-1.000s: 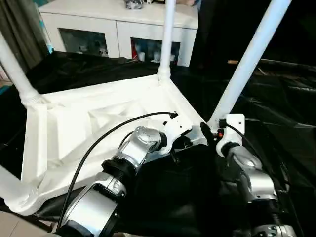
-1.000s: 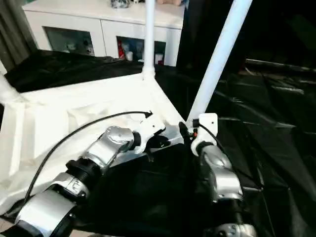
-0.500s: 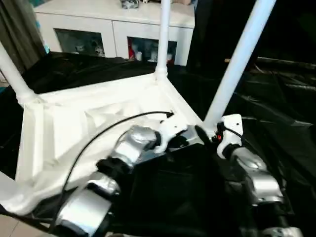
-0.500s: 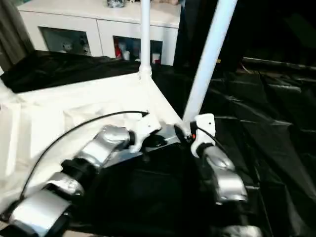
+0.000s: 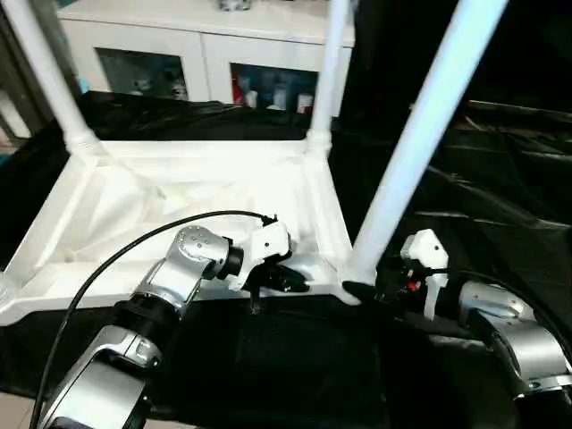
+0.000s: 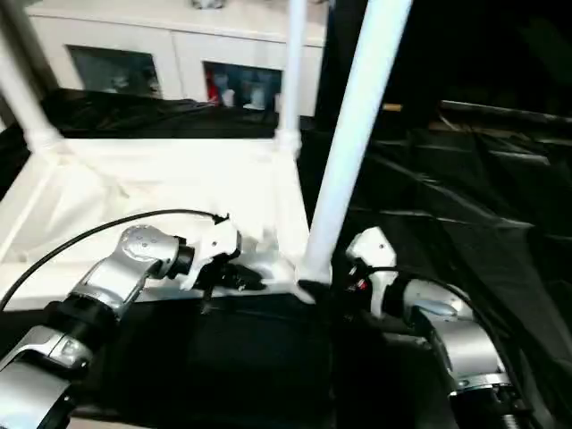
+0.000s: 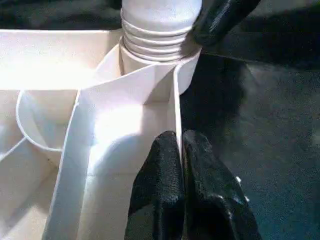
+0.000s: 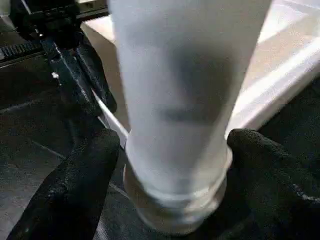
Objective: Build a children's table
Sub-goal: Rotate leg to tighten
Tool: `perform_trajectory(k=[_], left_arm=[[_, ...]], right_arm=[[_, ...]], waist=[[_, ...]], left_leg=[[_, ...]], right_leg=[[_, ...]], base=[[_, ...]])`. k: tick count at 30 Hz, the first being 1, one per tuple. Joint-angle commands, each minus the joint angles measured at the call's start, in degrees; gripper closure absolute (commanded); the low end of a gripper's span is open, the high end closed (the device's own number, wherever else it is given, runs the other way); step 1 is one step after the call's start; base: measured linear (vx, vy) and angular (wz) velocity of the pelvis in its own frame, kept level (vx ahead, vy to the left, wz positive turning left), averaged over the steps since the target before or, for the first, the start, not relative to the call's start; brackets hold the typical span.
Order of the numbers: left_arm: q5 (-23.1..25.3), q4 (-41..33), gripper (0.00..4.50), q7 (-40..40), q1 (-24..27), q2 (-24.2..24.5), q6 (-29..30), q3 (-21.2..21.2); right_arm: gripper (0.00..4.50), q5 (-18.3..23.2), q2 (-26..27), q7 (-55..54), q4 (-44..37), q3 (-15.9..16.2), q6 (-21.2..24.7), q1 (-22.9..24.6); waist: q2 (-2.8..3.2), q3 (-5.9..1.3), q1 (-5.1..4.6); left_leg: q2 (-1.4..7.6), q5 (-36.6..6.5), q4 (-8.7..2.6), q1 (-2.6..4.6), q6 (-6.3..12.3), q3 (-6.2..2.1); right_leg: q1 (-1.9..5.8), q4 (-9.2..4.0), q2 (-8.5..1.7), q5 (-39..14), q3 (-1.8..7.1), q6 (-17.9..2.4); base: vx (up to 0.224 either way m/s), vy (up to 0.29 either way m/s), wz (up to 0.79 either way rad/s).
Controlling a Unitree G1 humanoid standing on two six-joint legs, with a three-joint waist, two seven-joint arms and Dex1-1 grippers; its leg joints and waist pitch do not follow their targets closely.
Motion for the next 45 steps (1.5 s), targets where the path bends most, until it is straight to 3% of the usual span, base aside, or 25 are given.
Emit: perform_trajectory(k=[1,5,11,19,22,26,29,33,40,41,45], left_arm=[[-3.0,-1.6,4.5,-2.58,1.17,-0.4,0.53,-0.24],[-2.97,-1.6,4.5,-2.35,1.32,-0.57,0.3,-0.09],[-3.04,-3.36,4.5,-2.29,1.95,-0.39,1.48,0.11],[-2.71,-3.2,4.5,-0.15,2.44,-0.82,1.82,0.7],[-0.57,-0.57,4.5,6.22,1.39,-2.39,2.86,1.32],[1.64,4.18,4.5,17.29,-0.75,-6.32,3.37,2.84],[3.29,6.25,4.5,24.91,-1.95,-9.83,5.53,3.0],[4.38,8.12,4.5,30.54,-3.31,-14.26,5.55,2.37],[5.07,8.14,4.5,29.13,-3.36,-14.67,3.99,1.26],[5.07,8.14,4.5,29.13,-3.36,-14.67,3.99,1.26],[5.02,6.59,4.5,26.18,-2.19,-12.28,2.67,0.94]], right_arm=[[0.7,-0.34,-0.44,0.41,0.23,0.39,-0.37,-0.71],[0.7,-1.28,-0.47,0.72,0.91,1.43,-0.87,-0.98],[1.42,-1.31,-0.48,1.17,1.12,1.78,-0.83,-1.26],[1.73,-1.02,1.07,-0.79,2.31,1.0,-1.18,-0.95],[1.74,-2.41,3.56,-6.95,5.38,-0.52,-0.72,-1.65],[1.75,-3.02,10.28,-23.39,11.46,-6.14,1.91,-3.96],[1.75,-4.16,14.12,-32.62,14.5,-8.01,2.42,-4.83],[1.76,-6.24,17.96,-37.58,14.86,-6.56,1.98,-5.51],[1.76,-6.79,18.98,-36.07,13.38,-4.93,-0.96,-5.79],[1.2,-6.79,18.98,-36.07,13.38,-4.93,-0.96,-5.79],[1.0,-7.64,16.44,-32.97,12.58,-3.76,-2.09,-5.63]], waist=[[-0.92,-3.0,0.03],[-1.15,-2.98,0.04],[-1.25,-3.09,0.03],[-1.16,-3.09,0.0],[-1.05,-2.92,-0.19],[-1.09,-2.91,-0.71],[-1.04,-2.79,-0.9],[-1.14,-2.79,-0.7],[-0.92,-2.85,-0.34],[-0.9,-2.89,-0.28],[-1.01,-2.98,-0.33]], left_leg=[[2.43,-11.07,-3.67,0.6,3.88,-0.84],[2.37,-10.79,-3.63,0.55,3.65,-0.83],[2.32,-9.49,-3.46,0.48,4.27,-0.8],[2.28,-9.63,-3.41,0.57,4.28,-0.75],[2.27,-10.72,-3.54,0.59,3.59,-0.77],[2.07,-13.5,-3.82,0.75,0.85,-1.1],[2.01,-14.96,-3.86,0.99,0.31,-1.05],[1.9,-14.8,-3.88,0.9,0.78,-1.06],[1.91,-15.31,-4.07,0.74,1.26,-1.14],[1.92,-15.28,-4.06,0.74,1.3,-1.15],[2.0,-13.96,-4.08,0.34,1.71,-1.22]], right_leg=[[2.56,-3.87,-3.37,-12.76,2.42,-12.63],[2.56,-3.84,-3.34,-13.13,2.4,-12.06],[2.65,-3.57,-3.27,-11.35,2.41,-12.18],[2.62,-3.62,-3.24,-11.72,2.37,-12.34],[2.43,-3.88,-3.2,-13.34,2.38,-12.07],[2.35,-4.55,-3.29,-20.25,2.22,-9.84],[2.02,-4.98,-3.32,-22.14,2.3,-9.11],[1.99,-5.26,-3.19,-22.93,2.31,-7.79],[2.07,-5.27,-3.26,-21.9,2.33,-7.21],[2.09,-5.28,-3.33,-22.05,2.34,-7.16],[2.4,-4.97,-3.27,-19.91,2.28,-7.43]], base=[[0.0,0.0,0.0],[0.0,0.0,0.0],[0.0,0.0,0.0],[0.0,0.0,0.0],[0.0,0.0,0.0],[0.0,0.0,0.0],[0.0,0.0,0.0],[0.0,0.0,0.0],[0.0,0.0,0.0],[0.0,0.0,0.0],[0.0,0.0,0.0]])
